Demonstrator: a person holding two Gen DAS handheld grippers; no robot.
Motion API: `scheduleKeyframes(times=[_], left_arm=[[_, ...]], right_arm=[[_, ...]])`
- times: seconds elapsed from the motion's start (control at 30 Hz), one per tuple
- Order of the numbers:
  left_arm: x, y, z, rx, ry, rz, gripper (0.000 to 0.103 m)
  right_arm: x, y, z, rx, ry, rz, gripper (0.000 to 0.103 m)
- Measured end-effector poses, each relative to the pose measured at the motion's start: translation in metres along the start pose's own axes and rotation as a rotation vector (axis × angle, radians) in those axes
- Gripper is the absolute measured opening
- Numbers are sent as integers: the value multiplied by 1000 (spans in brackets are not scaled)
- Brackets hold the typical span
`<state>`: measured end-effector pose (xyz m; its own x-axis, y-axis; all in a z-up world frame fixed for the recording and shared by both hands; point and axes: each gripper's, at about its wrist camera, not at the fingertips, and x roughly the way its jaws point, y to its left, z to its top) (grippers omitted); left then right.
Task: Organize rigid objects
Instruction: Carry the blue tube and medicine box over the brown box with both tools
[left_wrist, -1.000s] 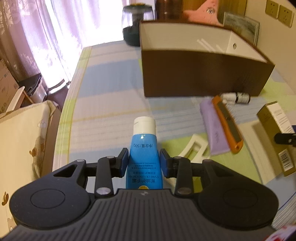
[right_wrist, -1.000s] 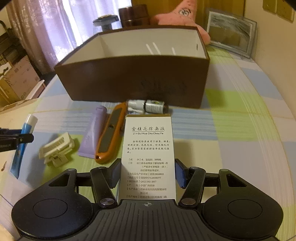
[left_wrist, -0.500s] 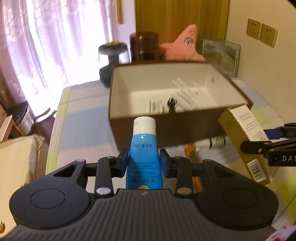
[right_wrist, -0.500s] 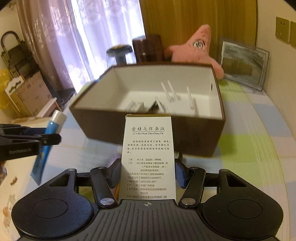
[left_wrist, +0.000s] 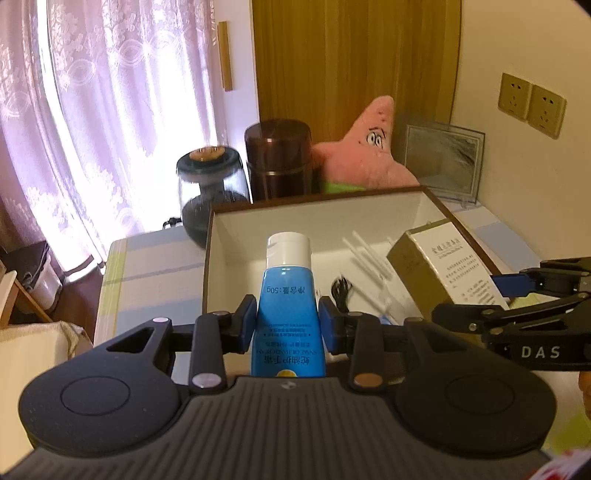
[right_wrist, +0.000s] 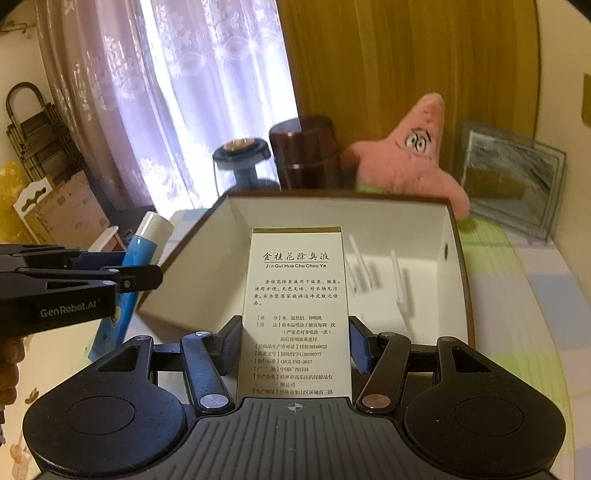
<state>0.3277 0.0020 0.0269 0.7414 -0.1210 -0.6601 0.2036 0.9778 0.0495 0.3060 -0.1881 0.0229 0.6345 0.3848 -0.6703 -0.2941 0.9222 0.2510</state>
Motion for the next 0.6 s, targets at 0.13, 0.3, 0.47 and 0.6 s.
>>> scheduleKeyframes(times=[0.13,0.3,0.47,0.6], left_arm=[[16,5,16,-17,-4,-1,32],[36,10,30,-19,-6,11,32],[68,16,39,-16,21,7,32],[97,22,40,-19,63,8,32]], right_arm=[[15,0,18,-5,-9,2,55],[37,0,32,-6,0,8,55],[66,-2,44,2,20,1,55],[96,-7,50,29,56,5,55]])
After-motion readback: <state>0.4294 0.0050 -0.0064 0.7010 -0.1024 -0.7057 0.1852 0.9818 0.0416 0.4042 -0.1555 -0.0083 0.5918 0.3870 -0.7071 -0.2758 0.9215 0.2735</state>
